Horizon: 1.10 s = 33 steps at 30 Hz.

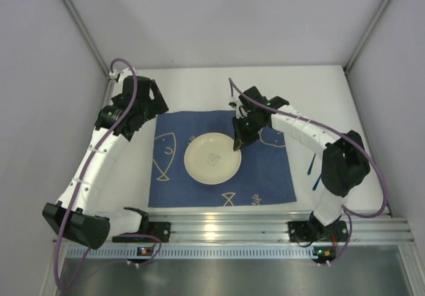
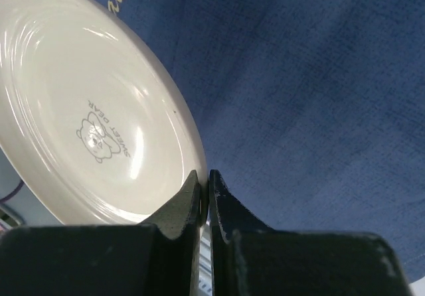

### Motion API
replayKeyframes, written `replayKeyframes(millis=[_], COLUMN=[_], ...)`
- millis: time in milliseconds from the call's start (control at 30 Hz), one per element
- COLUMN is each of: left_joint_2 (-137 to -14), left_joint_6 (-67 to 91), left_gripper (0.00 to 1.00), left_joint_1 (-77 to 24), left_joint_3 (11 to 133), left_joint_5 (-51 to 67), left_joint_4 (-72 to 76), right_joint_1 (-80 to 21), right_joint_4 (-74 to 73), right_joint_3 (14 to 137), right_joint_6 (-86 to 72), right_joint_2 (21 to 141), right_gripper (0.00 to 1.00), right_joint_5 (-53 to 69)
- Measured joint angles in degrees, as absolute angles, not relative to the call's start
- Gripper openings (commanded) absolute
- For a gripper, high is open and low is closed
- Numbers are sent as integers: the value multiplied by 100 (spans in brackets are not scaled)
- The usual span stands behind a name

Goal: Set the dinner table for one person

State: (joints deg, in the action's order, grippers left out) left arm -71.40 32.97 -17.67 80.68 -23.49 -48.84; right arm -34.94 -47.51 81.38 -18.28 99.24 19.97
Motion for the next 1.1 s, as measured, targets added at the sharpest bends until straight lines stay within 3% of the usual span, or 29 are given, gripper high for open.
replayKeyframes(millis=[500,533,633,667,733,1100], left_joint_2=[-7137,-7137,-7137,-7137,-7137,-7148], left_joint_6=[3201,3194,3177,3177,3177,3183], left_gripper=[92,92,92,92,92,92], left_joint_1=[-1767,-1767,-1767,-1767,-1765,-1767], left_joint_3=[8055,8055,8047,8036,7988,7841], left_joint_5=[-2123,-2106,-2056,-2040,-2032,-1865], left_joint_4=[-4945,-4945,-4950,-4950,-4952,-4912], right_joint_1=[-3959,-3962,-3979,-3992,-4001,-4080], right_joint_4=[-3570,-3551,-3529,-3531,-3557,-4370], right_joint_3=[7940,7940,7966,7972,7975,8774], right_joint_6=[-1879,-1905,-1959,-1949,-1955,-1772], right_joint_2=[10958,10982,10989,10989,10989,10219], right_gripper=[0,3,26,42,52,72], right_joint_5=[534,480,274,148,-106,-965])
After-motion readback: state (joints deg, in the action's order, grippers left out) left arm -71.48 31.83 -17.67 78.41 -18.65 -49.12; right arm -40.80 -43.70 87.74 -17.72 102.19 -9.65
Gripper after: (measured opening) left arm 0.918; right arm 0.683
